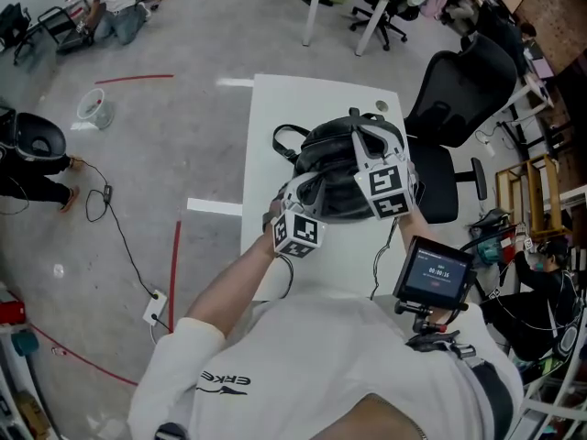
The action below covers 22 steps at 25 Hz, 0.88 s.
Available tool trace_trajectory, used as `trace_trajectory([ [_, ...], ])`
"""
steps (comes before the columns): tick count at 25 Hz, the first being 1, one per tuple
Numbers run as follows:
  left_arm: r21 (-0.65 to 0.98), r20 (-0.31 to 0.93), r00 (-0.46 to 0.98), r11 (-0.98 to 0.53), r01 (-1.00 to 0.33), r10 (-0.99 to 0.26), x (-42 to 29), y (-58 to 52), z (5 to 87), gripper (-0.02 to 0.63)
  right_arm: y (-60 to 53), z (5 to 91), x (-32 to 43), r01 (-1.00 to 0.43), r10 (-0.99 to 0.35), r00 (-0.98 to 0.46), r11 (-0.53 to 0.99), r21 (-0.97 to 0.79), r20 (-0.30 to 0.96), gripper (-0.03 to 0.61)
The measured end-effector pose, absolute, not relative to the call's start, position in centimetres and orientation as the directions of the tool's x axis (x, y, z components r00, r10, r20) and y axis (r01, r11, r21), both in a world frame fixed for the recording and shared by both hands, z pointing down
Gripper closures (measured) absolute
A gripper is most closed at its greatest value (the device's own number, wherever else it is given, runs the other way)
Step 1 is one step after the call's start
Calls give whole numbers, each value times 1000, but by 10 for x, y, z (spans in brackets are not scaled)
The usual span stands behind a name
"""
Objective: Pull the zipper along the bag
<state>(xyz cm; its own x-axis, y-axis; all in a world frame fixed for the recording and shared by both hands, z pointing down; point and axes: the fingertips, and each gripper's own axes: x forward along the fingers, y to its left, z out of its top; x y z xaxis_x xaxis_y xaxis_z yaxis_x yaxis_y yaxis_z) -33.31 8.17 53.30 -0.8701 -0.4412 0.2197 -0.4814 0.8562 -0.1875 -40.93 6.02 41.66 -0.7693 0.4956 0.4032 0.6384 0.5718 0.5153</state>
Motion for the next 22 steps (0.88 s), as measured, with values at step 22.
trace_trajectory([
  [22, -201, 211, -865, 846, -494, -455, -331, 88, 537, 603, 120, 451, -402, 696, 474, -711, 371, 615, 519, 560],
])
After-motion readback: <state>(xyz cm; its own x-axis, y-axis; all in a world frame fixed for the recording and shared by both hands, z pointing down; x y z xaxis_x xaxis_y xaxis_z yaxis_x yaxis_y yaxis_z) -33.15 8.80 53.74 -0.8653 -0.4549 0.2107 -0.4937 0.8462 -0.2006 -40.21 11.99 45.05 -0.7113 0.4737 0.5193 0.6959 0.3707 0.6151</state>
